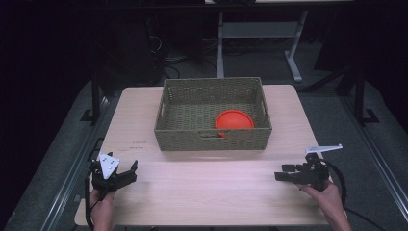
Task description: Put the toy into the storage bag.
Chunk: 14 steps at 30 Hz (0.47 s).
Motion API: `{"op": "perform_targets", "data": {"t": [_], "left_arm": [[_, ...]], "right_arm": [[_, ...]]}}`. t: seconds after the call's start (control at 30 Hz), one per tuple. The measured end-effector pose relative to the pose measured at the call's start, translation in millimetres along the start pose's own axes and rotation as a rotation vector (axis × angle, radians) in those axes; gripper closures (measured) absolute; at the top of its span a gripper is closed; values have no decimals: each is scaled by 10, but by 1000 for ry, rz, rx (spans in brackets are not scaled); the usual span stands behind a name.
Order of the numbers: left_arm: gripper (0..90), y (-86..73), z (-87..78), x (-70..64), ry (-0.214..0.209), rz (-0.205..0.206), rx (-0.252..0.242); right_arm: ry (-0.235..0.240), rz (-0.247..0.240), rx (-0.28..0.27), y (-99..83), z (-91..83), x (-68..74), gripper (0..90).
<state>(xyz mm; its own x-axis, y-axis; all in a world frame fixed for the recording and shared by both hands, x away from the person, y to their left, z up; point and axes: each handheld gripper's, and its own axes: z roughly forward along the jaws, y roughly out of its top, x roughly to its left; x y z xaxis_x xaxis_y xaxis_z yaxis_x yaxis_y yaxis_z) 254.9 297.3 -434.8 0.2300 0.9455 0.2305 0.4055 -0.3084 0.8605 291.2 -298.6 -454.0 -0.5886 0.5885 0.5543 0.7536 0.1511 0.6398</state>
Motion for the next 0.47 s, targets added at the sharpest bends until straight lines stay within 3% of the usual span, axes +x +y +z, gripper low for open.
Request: {"op": "perform_targets", "data": {"t": [0.13, 0.47], "left_arm": [[128, 2, -1, -1, 0, 1, 1], [128, 2, 6, -18, -1, 12, 12]], "right_arm": [[5, 21, -24, -92, -28, -9, 221], [-3, -1, -74, -310, -117, 64, 216]]}}
